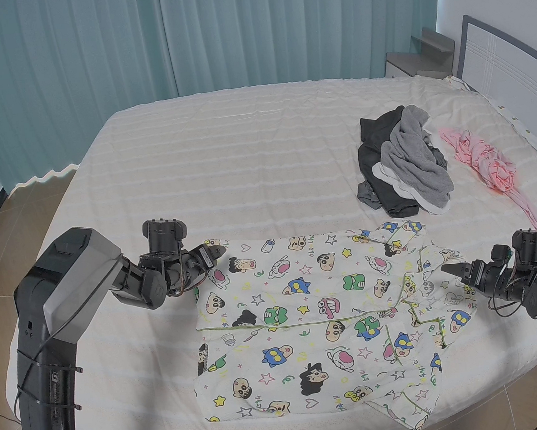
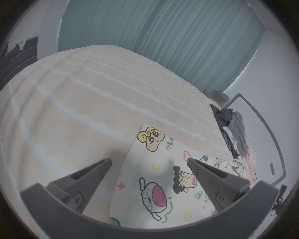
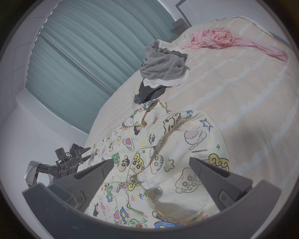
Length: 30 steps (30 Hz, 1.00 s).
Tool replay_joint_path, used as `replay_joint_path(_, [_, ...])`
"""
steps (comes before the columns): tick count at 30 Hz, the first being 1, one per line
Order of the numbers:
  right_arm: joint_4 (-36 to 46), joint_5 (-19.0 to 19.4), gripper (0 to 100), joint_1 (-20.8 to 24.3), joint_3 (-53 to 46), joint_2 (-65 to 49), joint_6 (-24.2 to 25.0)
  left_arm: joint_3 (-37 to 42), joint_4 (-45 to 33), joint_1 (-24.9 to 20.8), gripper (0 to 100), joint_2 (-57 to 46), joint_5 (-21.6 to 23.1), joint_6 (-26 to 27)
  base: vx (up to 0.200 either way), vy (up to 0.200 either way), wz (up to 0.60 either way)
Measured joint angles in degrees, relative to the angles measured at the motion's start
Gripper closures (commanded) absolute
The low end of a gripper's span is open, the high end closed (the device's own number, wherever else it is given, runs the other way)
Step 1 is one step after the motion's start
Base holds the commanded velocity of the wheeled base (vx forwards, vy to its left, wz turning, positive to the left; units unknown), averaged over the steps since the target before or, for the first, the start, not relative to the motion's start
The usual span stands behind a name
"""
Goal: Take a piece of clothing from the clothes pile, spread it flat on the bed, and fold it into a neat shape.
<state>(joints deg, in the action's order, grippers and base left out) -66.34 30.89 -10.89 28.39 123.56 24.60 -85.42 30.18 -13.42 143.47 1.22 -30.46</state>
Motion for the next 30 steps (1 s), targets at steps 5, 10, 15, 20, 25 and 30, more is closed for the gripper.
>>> replay_joint_path(5, [0.00,0.01,0,0.00,0.07,0.06,0.00,-1.34,0.04,-0.16,0,1.65,-0.16,0.00,0.000,0.000,0.00])
replay_joint_path(10, [0.00,0.01,0,0.00,0.02,0.15,0.02,-2.17,0.04,-0.16,100,2.36,-0.27,0.01,0.000,0.000,0.00])
replay_joint_path(15, [0.00,0.01,0,-0.02,0.00,0.20,0.00,-2.47,0.17,-0.16,100,2.65,-0.40,-0.02,0.000,0.000,0.00])
replay_joint_path(20, [0.00,0.04,0,-0.02,0.00,0.20,0.00,-3.08,0.27,0.59,100,2.67,-1.33,-0.02,0.000,0.000,0.00])
replay_joint_path(25, [0.00,0.01,0,0.09,0.00,0.20,0.06,-5.57,0.00,1.49,100,2.65,-3.02,0.04,0.000,0.000,0.00])
replay_joint_path(30, [0.00,0.01,0,0.22,0.00,0.20,0.09,-9.37,-1.29,2.84,100,2.72,-3.82,0.12,0.000,0.000,0.00])
